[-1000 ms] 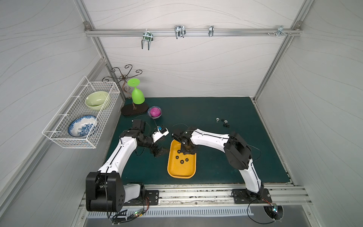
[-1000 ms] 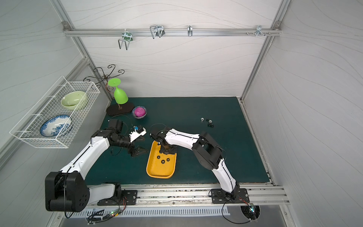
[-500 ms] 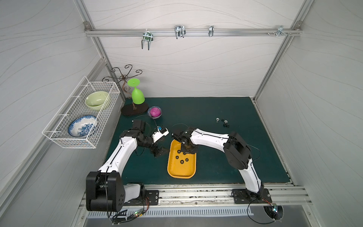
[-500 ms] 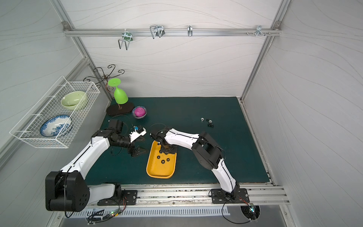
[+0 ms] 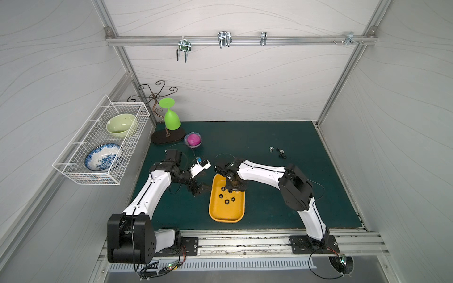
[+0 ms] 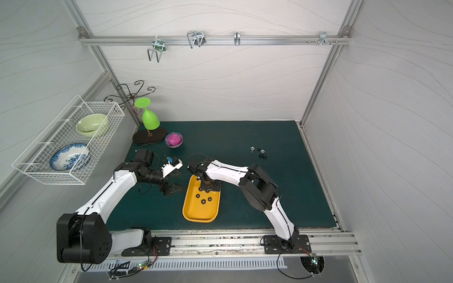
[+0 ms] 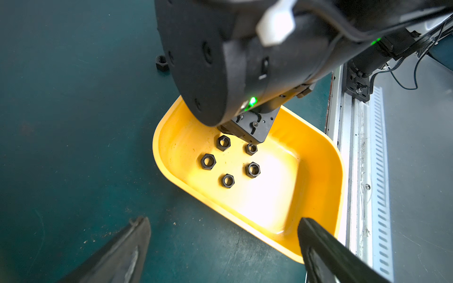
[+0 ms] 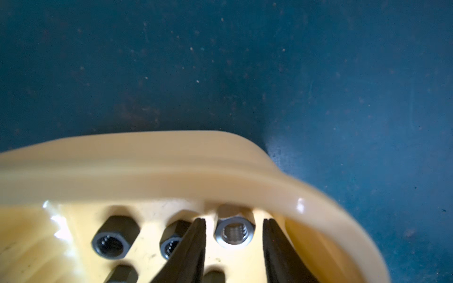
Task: Put the nuts on the desktop into the storage box
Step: Place the nut in the storage box, then pick up the nut from the center of the board.
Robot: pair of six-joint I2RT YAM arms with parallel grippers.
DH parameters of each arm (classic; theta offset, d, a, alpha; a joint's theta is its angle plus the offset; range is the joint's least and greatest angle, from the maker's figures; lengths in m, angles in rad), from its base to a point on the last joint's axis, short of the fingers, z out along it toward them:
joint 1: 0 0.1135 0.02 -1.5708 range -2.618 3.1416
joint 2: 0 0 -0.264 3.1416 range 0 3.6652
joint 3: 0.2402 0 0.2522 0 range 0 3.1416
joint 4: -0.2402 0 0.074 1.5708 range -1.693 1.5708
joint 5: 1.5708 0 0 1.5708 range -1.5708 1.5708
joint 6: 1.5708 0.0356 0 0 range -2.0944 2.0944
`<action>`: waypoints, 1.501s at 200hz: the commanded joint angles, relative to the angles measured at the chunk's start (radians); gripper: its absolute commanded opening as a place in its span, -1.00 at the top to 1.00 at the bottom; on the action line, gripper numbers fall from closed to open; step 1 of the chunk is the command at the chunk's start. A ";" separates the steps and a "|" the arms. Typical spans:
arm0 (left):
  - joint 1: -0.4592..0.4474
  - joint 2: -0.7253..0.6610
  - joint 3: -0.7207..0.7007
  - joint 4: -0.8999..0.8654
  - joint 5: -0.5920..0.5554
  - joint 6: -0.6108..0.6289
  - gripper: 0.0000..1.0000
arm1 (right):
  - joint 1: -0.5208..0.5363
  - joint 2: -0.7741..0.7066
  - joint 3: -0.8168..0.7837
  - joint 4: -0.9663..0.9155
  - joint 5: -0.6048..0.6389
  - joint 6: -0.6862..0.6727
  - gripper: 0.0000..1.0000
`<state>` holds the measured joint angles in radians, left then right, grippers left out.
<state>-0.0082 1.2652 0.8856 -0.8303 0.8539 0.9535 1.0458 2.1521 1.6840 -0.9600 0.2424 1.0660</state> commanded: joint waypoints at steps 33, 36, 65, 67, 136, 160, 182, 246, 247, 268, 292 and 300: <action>0.005 0.000 0.082 -0.081 0.022 0.026 -0.97 | 0.000 -0.100 0.018 -0.028 0.058 -0.025 0.12; 0.005 -0.002 0.084 -0.085 0.023 0.025 -0.97 | 0.000 -0.109 0.016 -0.027 0.058 -0.029 0.12; 0.005 -0.018 0.150 -0.155 0.045 0.007 -0.97 | -0.002 -0.212 -0.044 0.032 0.040 -0.066 0.11; 0.005 -0.018 0.157 -0.163 0.047 0.007 -0.97 | -0.001 -0.220 -0.049 0.036 0.041 -0.067 0.11; 0.005 -0.056 0.349 -0.326 0.068 -0.073 -0.97 | -0.002 -0.462 -0.142 0.114 0.040 -0.135 -0.23; 0.005 -0.078 0.367 -0.192 0.042 -0.334 -0.97 | -0.002 -0.539 -0.180 0.149 0.048 -0.190 -0.74; 0.004 -0.067 0.412 -0.170 0.071 -0.459 -0.97 | -0.004 -0.599 -0.210 0.162 0.064 -0.246 -0.98; -0.002 -0.035 0.492 -0.104 0.143 -0.671 -0.97 | -0.046 -0.771 -0.313 0.157 0.062 -0.301 -0.98; -0.002 -0.034 0.493 -0.102 0.143 -0.674 -0.97 | -0.047 -0.773 -0.315 0.157 0.062 -0.303 -0.98; -0.015 -0.020 0.504 -0.064 0.146 -0.756 -0.97 | -0.059 -0.833 -0.360 0.165 0.090 -0.327 -0.97; -0.062 0.006 0.520 -0.026 0.028 -0.884 -0.97 | -0.061 -0.888 -0.409 0.191 0.147 -0.408 -0.97; -0.090 0.018 0.533 -0.035 -0.013 -0.888 -0.97 | -0.061 -0.900 -0.415 0.195 0.158 -0.435 -0.97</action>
<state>-0.0437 1.2530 1.3537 -0.9218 0.9333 0.1947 0.9882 1.2957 1.2945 -0.7925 0.3363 0.7296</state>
